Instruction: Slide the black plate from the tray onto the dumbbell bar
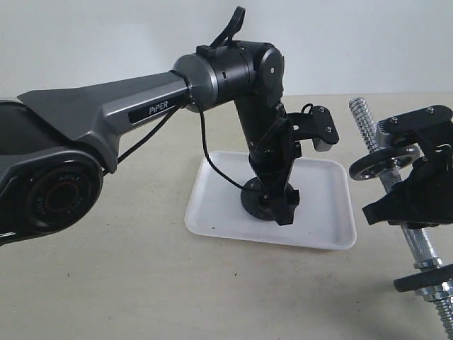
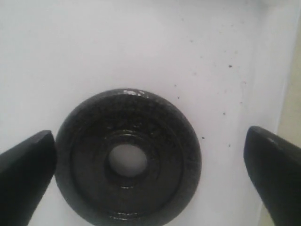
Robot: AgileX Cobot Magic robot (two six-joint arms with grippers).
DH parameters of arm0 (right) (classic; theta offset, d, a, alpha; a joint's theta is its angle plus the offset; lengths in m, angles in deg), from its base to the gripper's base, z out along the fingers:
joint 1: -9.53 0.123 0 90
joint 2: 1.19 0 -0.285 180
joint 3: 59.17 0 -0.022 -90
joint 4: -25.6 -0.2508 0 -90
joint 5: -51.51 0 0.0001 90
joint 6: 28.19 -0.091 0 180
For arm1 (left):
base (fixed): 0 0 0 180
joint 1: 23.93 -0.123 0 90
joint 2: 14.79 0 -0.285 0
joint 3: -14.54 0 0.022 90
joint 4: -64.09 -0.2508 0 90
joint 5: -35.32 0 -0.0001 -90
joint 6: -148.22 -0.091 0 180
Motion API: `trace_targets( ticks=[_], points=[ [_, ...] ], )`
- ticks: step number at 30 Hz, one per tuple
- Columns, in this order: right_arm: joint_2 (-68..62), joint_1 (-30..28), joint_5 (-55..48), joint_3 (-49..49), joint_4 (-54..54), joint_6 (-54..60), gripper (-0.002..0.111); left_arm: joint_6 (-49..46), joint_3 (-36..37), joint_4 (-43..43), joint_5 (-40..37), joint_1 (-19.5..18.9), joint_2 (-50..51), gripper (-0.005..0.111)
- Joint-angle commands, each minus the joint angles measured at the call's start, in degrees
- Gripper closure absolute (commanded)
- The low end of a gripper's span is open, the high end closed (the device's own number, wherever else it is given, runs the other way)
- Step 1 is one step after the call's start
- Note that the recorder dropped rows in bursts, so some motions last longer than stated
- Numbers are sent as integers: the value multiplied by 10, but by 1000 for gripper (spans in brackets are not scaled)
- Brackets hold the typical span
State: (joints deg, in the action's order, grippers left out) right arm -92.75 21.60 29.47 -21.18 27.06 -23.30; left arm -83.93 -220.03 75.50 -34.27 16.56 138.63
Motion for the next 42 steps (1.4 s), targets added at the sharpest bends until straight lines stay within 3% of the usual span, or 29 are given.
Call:
trace_targets(
  ticks=[1,11,42],
  points=[
    [33,-2,235,-21,6,1,108,2,-19,-9,1,-4,10,-3],
    [33,-2,235,-21,6,1,108,11,-22,-18,-4,-22,17,-3],
    [33,-1,235,-21,6,1,108,59,-22,-13,-4,-19,36,-3]
  ],
)
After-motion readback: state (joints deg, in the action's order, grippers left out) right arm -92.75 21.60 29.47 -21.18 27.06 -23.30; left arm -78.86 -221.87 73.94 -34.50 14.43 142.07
